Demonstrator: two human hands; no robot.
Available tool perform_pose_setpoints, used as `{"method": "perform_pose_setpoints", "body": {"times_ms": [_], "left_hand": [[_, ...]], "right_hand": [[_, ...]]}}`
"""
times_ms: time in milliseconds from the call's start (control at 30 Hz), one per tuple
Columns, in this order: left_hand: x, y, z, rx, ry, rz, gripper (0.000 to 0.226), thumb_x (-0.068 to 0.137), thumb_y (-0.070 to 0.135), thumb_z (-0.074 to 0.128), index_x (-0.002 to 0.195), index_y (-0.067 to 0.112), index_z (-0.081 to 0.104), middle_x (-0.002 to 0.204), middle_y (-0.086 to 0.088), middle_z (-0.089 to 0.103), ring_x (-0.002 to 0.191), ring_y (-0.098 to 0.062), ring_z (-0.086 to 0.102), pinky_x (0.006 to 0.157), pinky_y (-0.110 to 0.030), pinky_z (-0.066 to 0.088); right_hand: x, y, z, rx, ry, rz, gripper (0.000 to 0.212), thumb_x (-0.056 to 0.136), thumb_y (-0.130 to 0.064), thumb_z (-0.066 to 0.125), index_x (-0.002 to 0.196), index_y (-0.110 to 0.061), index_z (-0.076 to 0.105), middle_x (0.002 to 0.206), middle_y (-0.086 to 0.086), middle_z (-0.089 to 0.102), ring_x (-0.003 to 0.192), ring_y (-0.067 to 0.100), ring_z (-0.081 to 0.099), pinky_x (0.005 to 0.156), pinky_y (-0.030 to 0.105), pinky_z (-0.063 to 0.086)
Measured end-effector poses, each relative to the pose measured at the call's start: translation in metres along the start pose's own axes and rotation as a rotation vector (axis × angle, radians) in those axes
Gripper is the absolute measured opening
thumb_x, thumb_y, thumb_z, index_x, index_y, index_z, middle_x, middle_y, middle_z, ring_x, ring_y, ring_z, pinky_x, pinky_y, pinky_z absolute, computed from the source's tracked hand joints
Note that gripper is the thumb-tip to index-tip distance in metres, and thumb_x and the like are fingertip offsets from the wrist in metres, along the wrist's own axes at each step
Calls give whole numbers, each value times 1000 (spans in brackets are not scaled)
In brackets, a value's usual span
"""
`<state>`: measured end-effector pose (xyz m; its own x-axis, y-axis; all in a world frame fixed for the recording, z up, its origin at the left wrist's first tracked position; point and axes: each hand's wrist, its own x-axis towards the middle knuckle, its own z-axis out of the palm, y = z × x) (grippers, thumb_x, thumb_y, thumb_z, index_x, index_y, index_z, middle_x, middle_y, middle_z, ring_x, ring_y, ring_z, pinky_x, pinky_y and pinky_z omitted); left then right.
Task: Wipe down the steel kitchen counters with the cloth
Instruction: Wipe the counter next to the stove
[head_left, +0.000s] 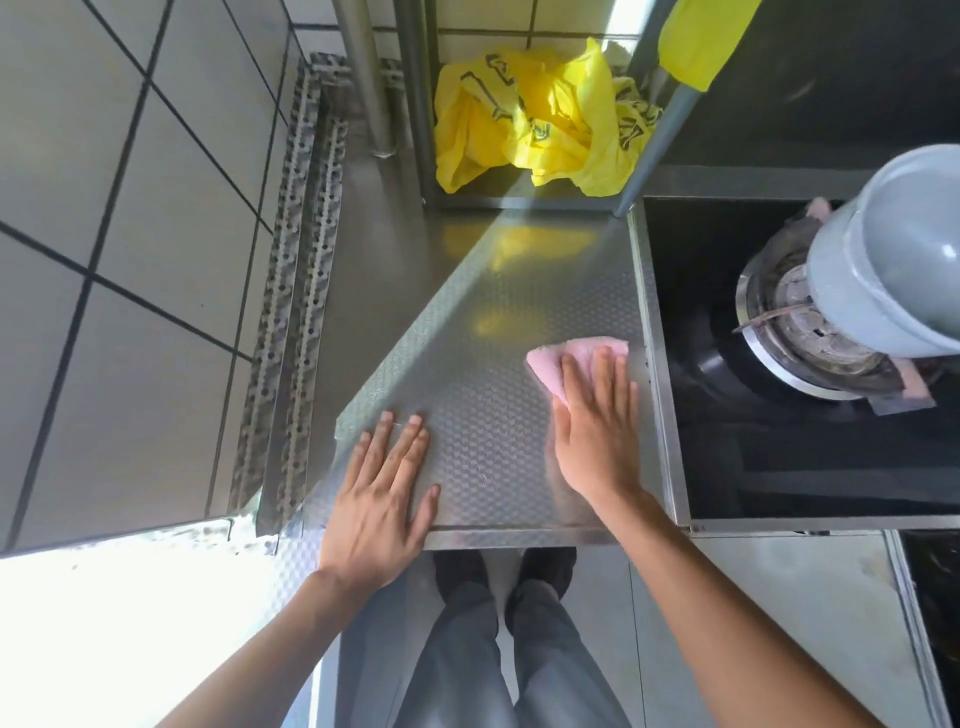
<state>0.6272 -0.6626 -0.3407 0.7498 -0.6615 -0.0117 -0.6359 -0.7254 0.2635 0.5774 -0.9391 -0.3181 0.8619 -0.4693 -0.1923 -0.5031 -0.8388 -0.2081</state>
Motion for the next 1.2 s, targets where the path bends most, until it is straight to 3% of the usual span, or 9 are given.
{"method": "perform_pose_setpoints", "body": {"times_ms": [167,367,467,667,767,867,1000,1100,1200], "left_hand": [[-1,-1,1,-3,7,3,68,104,44,49,162,11,33,173,-1,21,163,-27,7,132,-48,8],[-2,-2,2,-23,13,11,67,105,44,49,161,11,34,173,-1,21,163,-26,7,132,-48,10],[-1,-4,4,-33,9,14,67,106,47,46,161,12,33,174,0,20,163,-25,6,133,-47,7],[-1,0,-3,-55,-18,-17,65,106,46,46,161,13,34,172,0,24,163,-24,7,131,-48,14],[2,3,-16,-99,-96,-39,63,103,41,55,158,13,41,170,-1,30,162,-27,14,129,-51,21],[15,-6,-25,-192,-202,-119,50,98,28,64,146,21,56,166,3,39,155,-25,35,118,-48,41],[-5,16,-86,-237,-56,-208,29,100,27,60,129,27,64,154,13,53,109,-25,71,83,-40,59],[-17,19,-99,-298,-17,-228,26,102,28,59,127,31,65,146,15,59,86,-20,73,81,-38,60],[-43,45,-115,-377,12,-260,27,103,30,58,129,30,66,140,14,63,85,-17,73,83,-34,58]], "right_hand": [[-40,-9,15,30,4,-281,65,104,-25,46,164,-24,20,172,14,2,159,33,-4,127,57,13],[-80,74,5,-230,-32,-608,76,99,-18,54,164,-24,17,173,11,6,160,31,5,124,56,21],[-65,89,-7,-198,-31,-481,86,91,-4,64,163,-22,22,172,13,9,159,32,7,123,57,28],[-35,14,-3,67,-3,-1,60,107,-16,43,163,-23,23,171,16,4,159,36,-1,128,51,15],[-42,-14,-7,89,-106,-203,61,107,-11,43,163,-26,22,173,10,2,159,31,-3,129,50,16],[-38,-13,-15,53,-276,-428,64,102,-1,47,159,-28,34,172,0,16,158,24,16,124,45,30],[-56,6,-85,99,-329,-368,64,104,-1,41,153,-42,41,162,-12,39,132,23,55,97,42,53],[-58,15,-106,139,-317,-363,51,107,-9,42,151,-36,47,147,-3,57,121,26,62,92,42,55],[-78,34,-129,243,-268,-346,47,108,-16,42,151,-33,48,135,0,63,115,26,66,94,45,55]]}}
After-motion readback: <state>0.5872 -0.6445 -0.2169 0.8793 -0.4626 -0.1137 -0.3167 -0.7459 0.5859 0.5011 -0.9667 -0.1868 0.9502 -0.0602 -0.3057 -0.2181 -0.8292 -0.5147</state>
